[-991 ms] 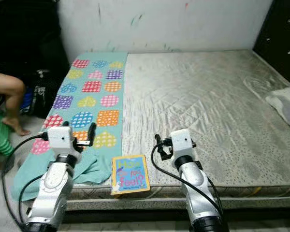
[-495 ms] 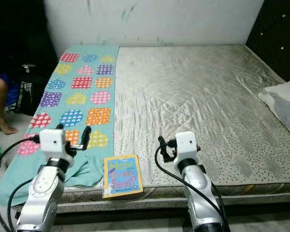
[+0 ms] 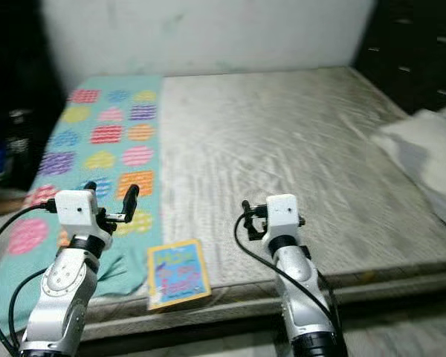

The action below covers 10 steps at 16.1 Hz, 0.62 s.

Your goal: Clean up the room

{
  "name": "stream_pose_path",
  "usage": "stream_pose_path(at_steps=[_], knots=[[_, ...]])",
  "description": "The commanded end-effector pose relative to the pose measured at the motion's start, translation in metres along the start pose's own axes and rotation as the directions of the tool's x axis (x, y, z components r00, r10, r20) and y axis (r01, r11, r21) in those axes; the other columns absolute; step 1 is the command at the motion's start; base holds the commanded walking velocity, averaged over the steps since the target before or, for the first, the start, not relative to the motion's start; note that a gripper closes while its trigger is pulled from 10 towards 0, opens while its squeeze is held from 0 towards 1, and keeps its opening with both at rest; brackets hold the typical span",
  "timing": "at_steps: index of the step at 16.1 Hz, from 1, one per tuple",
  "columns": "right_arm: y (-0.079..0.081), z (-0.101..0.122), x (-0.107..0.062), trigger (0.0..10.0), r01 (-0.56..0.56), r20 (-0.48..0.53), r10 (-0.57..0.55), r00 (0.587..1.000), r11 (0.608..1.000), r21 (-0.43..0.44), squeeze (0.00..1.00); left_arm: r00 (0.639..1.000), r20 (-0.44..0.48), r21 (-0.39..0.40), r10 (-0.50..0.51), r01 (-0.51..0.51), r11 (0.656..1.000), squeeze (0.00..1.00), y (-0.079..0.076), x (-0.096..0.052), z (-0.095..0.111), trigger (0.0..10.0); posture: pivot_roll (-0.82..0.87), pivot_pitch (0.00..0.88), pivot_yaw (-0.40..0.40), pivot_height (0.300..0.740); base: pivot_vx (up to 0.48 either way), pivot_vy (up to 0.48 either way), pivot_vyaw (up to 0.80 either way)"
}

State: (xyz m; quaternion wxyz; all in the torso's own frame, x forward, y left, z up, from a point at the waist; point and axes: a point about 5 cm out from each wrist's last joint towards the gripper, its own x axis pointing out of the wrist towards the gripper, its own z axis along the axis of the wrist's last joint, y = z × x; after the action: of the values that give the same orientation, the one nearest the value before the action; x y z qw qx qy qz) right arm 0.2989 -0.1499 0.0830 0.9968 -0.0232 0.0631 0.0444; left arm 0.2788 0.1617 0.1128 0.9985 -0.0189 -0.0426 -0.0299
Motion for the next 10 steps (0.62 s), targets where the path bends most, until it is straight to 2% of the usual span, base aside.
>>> stream_pose_path(at_steps=[1,4,6,10], knots=[[-0.004,0.004,0.003,10.0,0.015,0.005,-0.015,1.000,1.000,0.026,0.00,1.000,-0.007,0.023,0.027,-0.027,0.999,0.00,0.008,-0.004,0.000,10.0,0.00,0.000,0.030,0.740,0.000,0.000,0.00],[-0.010,0.013,-0.003,10.0,0.025,0.041,-0.025,0.999,1.000,0.002,0.00,0.999,-0.035,0.007,0.013,-0.013,1.000,0.00,0.006,-0.010,-0.001,10.0,-0.01,0.009,0.042,0.740,0.000,0.000,0.00],[-0.011,0.007,-0.010,10.0,0.017,0.016,-0.017,1.000,1.000,-0.011,0.00,0.999,-0.032,0.003,-0.022,0.022,1.000,0.00,0.002,-0.009,0.002,10.0,-0.01,0.042,0.025,0.740,0.000,0.000,0.00],[-0.007,0.006,-0.016,10.0,-0.026,0.000,0.026,1.000,0.999,-0.022,0.00,1.000,-0.027,0.001,0.011,-0.011,1.000,0.00,0.008,-0.011,0.008,10.0,0.01,0.081,0.025,0.740,0.000,0.000,0.00]])
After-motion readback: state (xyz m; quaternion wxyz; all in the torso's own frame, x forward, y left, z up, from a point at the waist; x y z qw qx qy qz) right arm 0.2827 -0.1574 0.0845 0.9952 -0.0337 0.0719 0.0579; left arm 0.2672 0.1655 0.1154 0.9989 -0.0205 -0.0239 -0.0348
